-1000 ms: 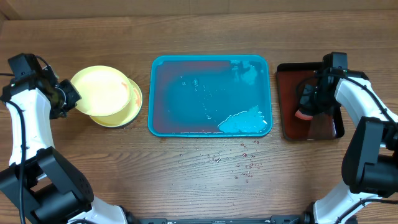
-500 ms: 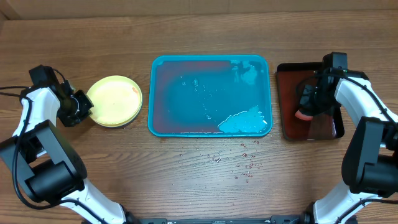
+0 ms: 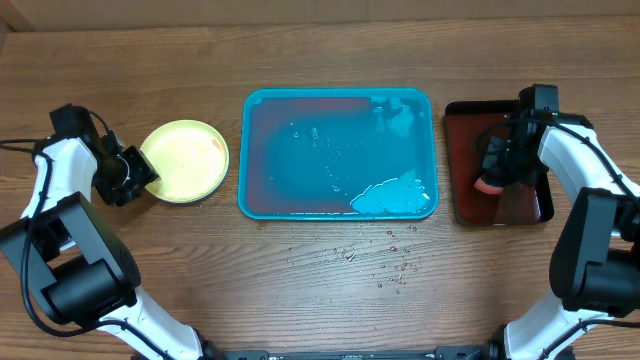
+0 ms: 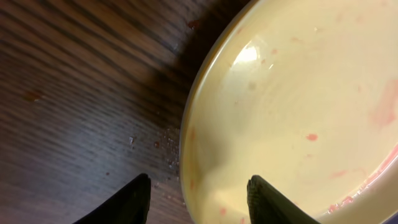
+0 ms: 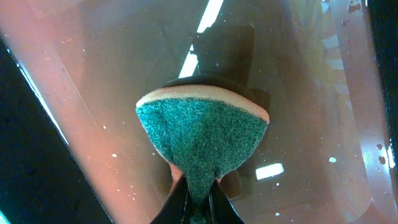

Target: Clean dirty plates on tray and stack at the side

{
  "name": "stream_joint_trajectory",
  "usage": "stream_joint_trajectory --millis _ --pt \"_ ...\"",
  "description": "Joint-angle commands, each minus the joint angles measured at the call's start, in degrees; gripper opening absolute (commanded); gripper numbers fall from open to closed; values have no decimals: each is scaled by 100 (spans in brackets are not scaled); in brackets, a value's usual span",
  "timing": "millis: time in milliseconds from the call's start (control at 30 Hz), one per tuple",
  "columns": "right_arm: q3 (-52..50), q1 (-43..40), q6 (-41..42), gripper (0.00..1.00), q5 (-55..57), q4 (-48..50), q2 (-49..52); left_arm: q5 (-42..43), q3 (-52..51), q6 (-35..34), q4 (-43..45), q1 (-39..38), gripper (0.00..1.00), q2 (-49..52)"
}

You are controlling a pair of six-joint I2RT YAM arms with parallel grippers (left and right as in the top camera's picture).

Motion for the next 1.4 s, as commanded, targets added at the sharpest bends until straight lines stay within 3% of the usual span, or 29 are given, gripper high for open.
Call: stream_joint_trajectory --millis 0,200,433,500,633,867,933,1000,1033,1067,1367 --pt "17 15 -9 4 -35 28 -87 -201 796 149 -463 -39 52 9" --pt "151 15 -9 4 -232 -153 -87 -212 2450 490 -1808 -59 53 9" --pt "857 13 -81 4 -332 -866 -90 -210 3985 592 -2789 -282 59 9" --pt "1060 13 -205 18 -326 -1043 -90 -208 4319 656 -2949 -367 59 9" --pt "1217 13 -328 71 -310 -1091 -90 -208 4865 767 -3121 -546 60 9" --pt "2035 26 -326 99 -334 -1954 -166 -103 5755 1082 -3456 -1010 62 -2" --pt "2459 26 -328 100 -334 -2297 -323 -131 5995 1106 -3517 -1172 61 -28" --pt "2911 26 -326 100 -334 -2597 -605 -219 6155 1119 -3510 -1287 52 -68" --pt "3106 26 -326 100 -334 -2712 -758 -326 6183 1128 -3467 -1325 60 -79" --pt "3285 26 -326 100 -334 -2811 -927 -372 6183 1130 -3423 -1353 100 -76" --pt "4092 26 -326 100 -332 -3392 -2747 -472 6168 1128 -3410 -1388 100 -26"
